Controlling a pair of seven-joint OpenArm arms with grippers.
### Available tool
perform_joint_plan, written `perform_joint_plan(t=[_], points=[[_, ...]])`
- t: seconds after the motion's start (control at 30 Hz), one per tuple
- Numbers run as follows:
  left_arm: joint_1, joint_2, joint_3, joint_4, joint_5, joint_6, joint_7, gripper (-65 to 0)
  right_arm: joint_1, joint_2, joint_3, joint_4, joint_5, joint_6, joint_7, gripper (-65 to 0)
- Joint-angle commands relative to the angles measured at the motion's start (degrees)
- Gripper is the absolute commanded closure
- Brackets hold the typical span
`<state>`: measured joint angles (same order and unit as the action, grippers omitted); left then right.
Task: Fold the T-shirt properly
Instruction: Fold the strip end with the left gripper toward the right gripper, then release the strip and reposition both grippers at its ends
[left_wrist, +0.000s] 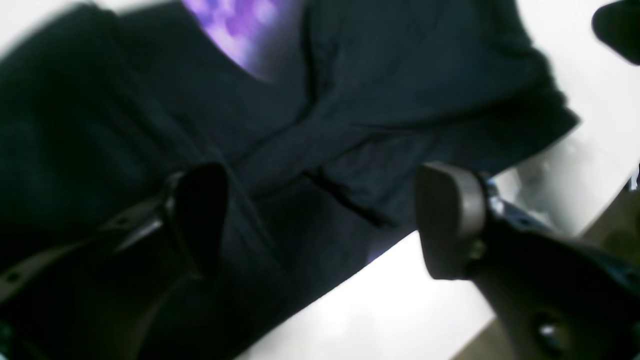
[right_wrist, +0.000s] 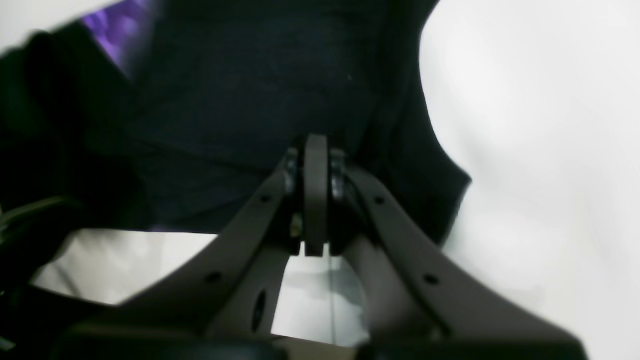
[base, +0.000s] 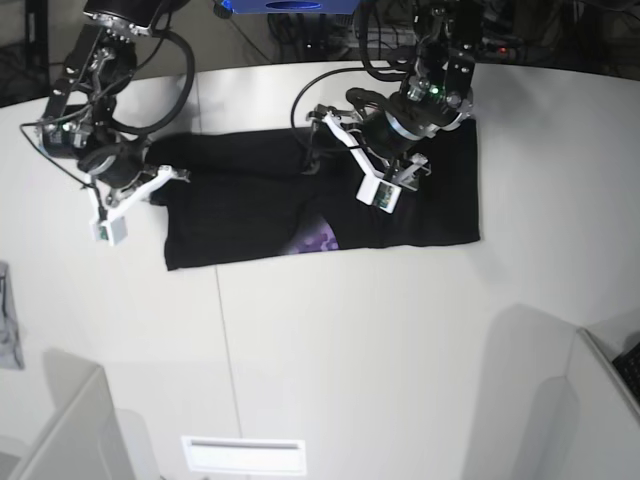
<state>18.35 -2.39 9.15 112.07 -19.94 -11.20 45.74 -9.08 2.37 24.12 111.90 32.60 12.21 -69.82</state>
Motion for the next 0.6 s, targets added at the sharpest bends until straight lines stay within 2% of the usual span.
perform_joint_plan(t=[0.0, 0.03, 0.07, 0.17, 0.2, 0.27, 0.3, 0.33, 0.4, 0.57], points=[[1.0, 0.3, -2.3, 2.9, -0.5, -0.4, -1.4, -43.4, 1.0, 0.8, 2.1, 0.9, 3.3, 0.0, 0.2, 0.0], [2.2, 0.3, -4.4, 3.3, -0.5, -0.4, -1.6, -37.8, 1.5, 1.3, 3.5, 0.9, 5.3, 0.0, -0.6, 0.0], [3.0, 0.3, -7.2, 3.1, -1.0, -0.5, -1.6, -30.1, 2.3, 1.7, 4.8, 0.9, 7.8, 0.0, -1.6, -4.2], [5.5, -0.8, -16.5, 2.5, -4.9, -0.7, -1.6, -3.8, 4.8, 3.6, 6.5, -1.0, 13.6, 0.0, -5.1, -27.3], [6.8, -1.6, -19.9, 2.5, -6.9, -0.7, -1.8, 0.0, 5.9, 4.4, 6.7, -2.4, 15.4, 0.0, -6.1, -36.6], [8.3, -3.4, -27.3, 2.3, -11.5, -0.7, -1.8, 0.0, 7.6, 5.7, 6.5, -6.5, 17.4, 0.0, -6.4, -52.7], [8.6, -4.1, -30.7, 2.0, -13.1, -0.7, -1.8, 0.0, 8.3, 6.1, 6.5, -8.6, 17.7, 0.0, -6.3, -57.2], [9.1, -4.8, -34.2, 1.5, -14.1, -0.7, -1.8, 0.0, 9.2, 6.3, 6.5, -11.4, 17.7, 0.0, -6.3, -58.5], [9.8, -6.6, -39.6, 0.5, -14.0, -1.9, -1.8, 0.0, 11.2, 7.1, 6.4, -16.9, 17.6, 0.0, -5.7, -56.1], [10.1, -7.8, -51.7, -2.8, -11.6, -10.9, -1.8, 0.0, 13.7, 10.1, 6.0, -28.5, 17.4, 0.0, -0.7, -55.7]])
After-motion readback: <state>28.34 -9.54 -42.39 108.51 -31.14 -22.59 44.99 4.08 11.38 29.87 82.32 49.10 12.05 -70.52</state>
